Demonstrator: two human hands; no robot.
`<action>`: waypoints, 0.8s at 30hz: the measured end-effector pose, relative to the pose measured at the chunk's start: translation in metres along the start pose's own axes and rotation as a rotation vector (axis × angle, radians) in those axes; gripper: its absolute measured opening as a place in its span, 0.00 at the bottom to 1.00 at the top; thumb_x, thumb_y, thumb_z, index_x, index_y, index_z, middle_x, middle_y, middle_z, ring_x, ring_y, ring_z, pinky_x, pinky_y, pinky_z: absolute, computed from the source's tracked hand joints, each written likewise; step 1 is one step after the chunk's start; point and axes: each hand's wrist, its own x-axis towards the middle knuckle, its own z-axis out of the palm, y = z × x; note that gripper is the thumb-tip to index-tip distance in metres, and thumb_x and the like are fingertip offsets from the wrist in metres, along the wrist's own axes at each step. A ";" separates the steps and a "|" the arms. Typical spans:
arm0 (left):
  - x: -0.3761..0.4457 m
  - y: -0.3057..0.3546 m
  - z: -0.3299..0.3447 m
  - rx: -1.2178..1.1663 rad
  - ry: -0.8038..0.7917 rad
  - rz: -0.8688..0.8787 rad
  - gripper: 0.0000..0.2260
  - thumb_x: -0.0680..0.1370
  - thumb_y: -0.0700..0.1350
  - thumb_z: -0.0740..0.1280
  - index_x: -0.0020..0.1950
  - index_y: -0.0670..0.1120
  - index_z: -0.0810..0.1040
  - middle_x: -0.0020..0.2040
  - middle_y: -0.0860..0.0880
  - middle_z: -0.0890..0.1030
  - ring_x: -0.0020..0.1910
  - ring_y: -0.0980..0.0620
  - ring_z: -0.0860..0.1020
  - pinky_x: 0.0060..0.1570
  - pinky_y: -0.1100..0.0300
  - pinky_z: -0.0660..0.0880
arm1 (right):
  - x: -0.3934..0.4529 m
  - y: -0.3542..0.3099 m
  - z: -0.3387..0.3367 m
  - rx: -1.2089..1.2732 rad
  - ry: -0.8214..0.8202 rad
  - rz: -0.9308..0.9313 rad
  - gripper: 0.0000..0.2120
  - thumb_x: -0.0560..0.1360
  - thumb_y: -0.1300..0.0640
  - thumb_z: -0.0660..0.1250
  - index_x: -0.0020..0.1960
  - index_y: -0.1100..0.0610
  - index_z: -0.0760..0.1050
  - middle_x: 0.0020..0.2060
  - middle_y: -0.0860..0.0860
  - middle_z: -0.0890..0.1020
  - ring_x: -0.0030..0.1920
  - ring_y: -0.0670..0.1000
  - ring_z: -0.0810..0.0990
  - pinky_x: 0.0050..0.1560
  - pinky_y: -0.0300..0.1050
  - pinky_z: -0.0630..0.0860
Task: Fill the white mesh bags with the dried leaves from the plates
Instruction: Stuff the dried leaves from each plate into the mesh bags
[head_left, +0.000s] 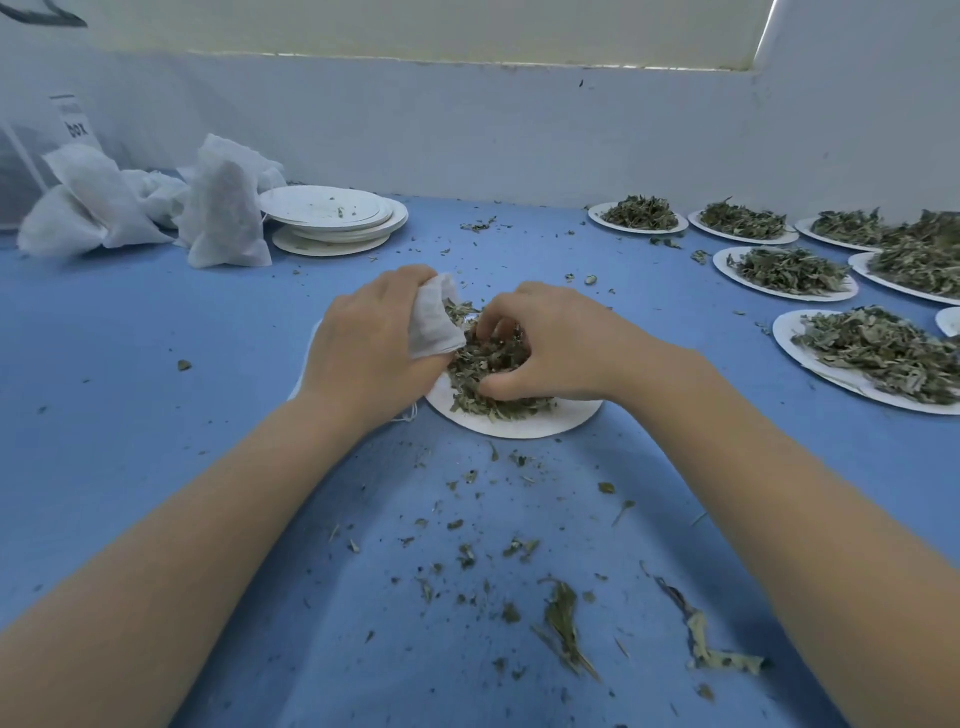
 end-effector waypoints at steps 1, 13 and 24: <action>0.000 0.000 0.000 0.010 -0.003 0.005 0.18 0.70 0.40 0.70 0.59 0.42 0.75 0.54 0.44 0.79 0.50 0.41 0.76 0.49 0.54 0.67 | 0.001 -0.001 0.002 -0.013 0.001 -0.005 0.19 0.69 0.47 0.70 0.58 0.48 0.74 0.50 0.47 0.74 0.45 0.45 0.71 0.44 0.39 0.67; -0.001 -0.005 0.000 0.082 -0.115 -0.007 0.21 0.71 0.43 0.69 0.63 0.41 0.72 0.57 0.44 0.78 0.54 0.40 0.75 0.53 0.52 0.66 | -0.003 0.006 -0.029 0.245 0.221 -0.001 0.07 0.72 0.57 0.70 0.41 0.45 0.80 0.32 0.37 0.78 0.35 0.38 0.77 0.39 0.24 0.70; 0.000 0.003 0.002 -0.030 -0.094 -0.002 0.24 0.69 0.45 0.73 0.63 0.40 0.73 0.56 0.42 0.78 0.53 0.39 0.75 0.51 0.52 0.67 | 0.002 -0.013 -0.005 0.321 0.370 -0.048 0.06 0.71 0.58 0.70 0.46 0.49 0.83 0.36 0.38 0.78 0.36 0.37 0.76 0.44 0.24 0.70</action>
